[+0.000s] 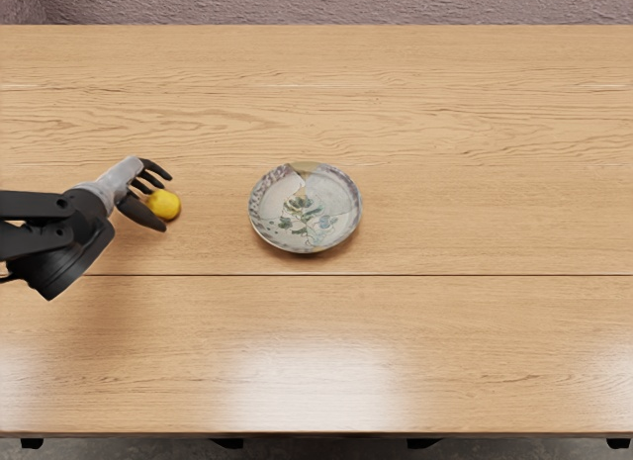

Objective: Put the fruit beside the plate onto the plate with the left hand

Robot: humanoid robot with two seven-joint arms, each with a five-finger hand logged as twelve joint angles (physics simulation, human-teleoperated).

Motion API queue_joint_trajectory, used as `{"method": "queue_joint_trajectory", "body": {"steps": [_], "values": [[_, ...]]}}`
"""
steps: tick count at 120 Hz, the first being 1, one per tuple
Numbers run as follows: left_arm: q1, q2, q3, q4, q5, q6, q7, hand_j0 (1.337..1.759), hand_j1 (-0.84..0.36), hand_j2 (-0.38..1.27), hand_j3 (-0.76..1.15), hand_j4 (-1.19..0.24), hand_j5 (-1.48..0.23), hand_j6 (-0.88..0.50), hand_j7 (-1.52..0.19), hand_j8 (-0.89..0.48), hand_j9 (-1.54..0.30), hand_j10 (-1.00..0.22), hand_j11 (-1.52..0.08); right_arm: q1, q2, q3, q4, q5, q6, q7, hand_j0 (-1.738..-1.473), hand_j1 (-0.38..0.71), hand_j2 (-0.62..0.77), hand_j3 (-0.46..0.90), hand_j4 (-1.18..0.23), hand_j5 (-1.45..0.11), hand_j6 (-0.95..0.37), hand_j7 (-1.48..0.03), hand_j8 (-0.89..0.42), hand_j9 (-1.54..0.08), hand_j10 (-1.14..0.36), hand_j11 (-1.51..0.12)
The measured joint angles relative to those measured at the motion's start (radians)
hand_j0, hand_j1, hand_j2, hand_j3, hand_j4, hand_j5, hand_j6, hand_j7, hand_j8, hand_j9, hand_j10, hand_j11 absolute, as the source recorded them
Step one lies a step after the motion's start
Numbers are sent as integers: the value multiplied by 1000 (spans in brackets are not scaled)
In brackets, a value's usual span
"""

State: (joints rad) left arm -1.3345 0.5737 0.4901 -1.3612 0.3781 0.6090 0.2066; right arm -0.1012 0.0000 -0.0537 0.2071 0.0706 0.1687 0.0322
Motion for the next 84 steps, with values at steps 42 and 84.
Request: {"method": "queue_joint_trajectory", "body": {"steps": [42, 84], "values": [[-3, -4, 0, 6, 8, -65, 7, 1655, -328, 250, 0, -660, -811, -407, -843, -485, -863, -648, -864, 0, 0, 0, 0, 0, 0, 0, -1658, -339, -2, 0, -8, -10, -8, -10, -8, -10, -8, -10], [-28, -4, -3, 4, -3, -114, 5, 1652, -340, 495, 0, -647, -1039, -353, -1031, -466, -1043, -782, -1038, 0, 0, 0, 0, 0, 0, 0, -1658, -339, -2, 0, -8, -10, -8, -10, -8, -10, -8, -10]]}}
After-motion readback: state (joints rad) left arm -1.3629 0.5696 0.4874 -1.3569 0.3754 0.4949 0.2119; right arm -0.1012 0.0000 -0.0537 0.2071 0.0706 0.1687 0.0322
